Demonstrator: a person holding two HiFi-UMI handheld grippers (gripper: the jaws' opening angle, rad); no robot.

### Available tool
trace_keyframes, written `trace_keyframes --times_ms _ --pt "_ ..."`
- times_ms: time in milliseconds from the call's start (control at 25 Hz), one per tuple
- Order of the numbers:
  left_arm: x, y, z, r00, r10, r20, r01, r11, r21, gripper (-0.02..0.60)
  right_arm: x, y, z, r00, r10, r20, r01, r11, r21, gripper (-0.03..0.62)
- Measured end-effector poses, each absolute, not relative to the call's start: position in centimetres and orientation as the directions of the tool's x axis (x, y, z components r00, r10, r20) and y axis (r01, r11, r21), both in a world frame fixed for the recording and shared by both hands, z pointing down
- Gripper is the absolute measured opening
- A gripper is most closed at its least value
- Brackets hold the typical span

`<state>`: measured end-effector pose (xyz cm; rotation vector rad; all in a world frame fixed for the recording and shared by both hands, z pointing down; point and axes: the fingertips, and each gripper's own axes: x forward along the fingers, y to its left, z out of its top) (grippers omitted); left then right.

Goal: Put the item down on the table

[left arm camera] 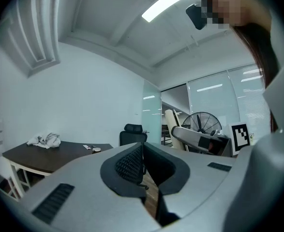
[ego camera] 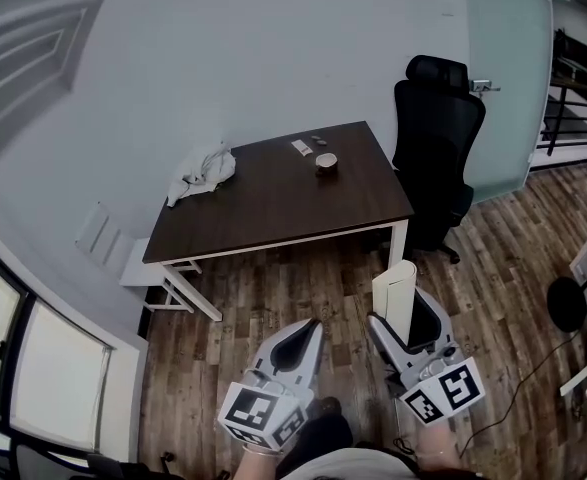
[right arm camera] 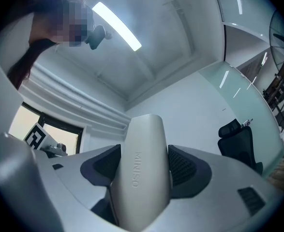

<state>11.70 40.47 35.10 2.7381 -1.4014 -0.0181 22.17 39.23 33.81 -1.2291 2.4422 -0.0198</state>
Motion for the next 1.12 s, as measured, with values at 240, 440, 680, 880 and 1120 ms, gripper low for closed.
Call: trace_keyframes --times_ms 240,440,680,880,1120 --pt "9.8 35.9 35.5 0.597 -0.802 0.021 -0.801 -0.595 0.067 0.023 20.6 34.2 34.4 -0.515 -0.793 -0.326 -0.783 0.589 -0.197 0.310" --pt "7.4 31.6 35.3 0.590 -0.807 0.008 -0.805 -0.588 0.077 0.023 18.0 30.1 34.2 -0.530 -0.784 -0.324 -0.777 0.602 -0.185 0.310" --pt "4.2 27.1 34.4 0.597 -0.802 -0.005 -0.799 -0.595 0.080 0.023 14.4 25.7 33.4 -0.549 -0.778 -0.305 -0.773 0.612 -0.167 0.310" --pt "1.5 24.4 34.6 0.603 -0.797 0.005 -0.795 -0.601 0.082 0.023 12.2 22.6 32.9 -0.546 -0.783 -0.298 -0.780 0.605 -0.162 0.310" --pt "-1.0 21.1 34.3 0.616 -0.788 -0.007 -0.784 -0.614 0.085 0.023 9.5 19.6 32.5 -0.544 -0.789 -0.286 -0.785 0.599 -0.156 0.310"
